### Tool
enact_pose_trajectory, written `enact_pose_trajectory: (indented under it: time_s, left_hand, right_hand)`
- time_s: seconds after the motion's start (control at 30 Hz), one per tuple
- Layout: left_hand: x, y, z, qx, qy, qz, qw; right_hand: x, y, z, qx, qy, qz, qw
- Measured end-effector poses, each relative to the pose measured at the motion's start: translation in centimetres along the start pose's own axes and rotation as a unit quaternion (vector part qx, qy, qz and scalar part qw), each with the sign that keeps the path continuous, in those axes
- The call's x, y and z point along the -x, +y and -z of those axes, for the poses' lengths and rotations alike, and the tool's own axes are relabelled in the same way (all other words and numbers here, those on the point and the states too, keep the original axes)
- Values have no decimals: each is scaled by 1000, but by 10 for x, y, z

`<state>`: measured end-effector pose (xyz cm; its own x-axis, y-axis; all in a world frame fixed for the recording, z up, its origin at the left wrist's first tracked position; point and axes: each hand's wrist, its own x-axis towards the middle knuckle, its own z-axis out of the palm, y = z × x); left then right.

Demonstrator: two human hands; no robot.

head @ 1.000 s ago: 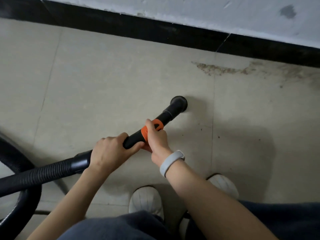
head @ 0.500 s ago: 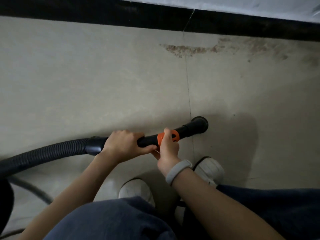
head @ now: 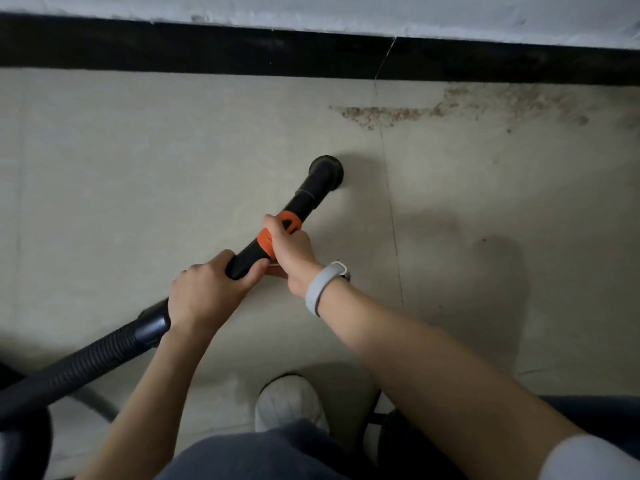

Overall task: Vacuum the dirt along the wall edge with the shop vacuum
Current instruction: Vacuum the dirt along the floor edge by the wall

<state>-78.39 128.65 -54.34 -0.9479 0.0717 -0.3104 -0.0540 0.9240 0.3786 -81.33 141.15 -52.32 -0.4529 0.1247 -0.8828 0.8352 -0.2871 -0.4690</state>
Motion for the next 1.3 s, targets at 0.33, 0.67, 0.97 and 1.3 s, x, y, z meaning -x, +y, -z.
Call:
enact_pose_trajectory:
  time_s: [0.33, 0.67, 0.97, 1.3]
  left_hand:
    - [-8, 17, -5, -24, -83, -30, 996]
    - [-68, 34, 12, 45, -1, 89, 995]
    - [-82, 81, -8, 76, 3, 125, 989]
    - [-69, 130, -20, 35, 23, 137, 990]
  right_hand:
    - [-6, 1, 5, -9, 124, -13, 992]
    - [-34, -89, -23, 120, 7, 21, 993]
    - [-53, -114, 26, 133, -38, -1, 990]
    - [-61, -113, 79, 119, -87, -24, 989]
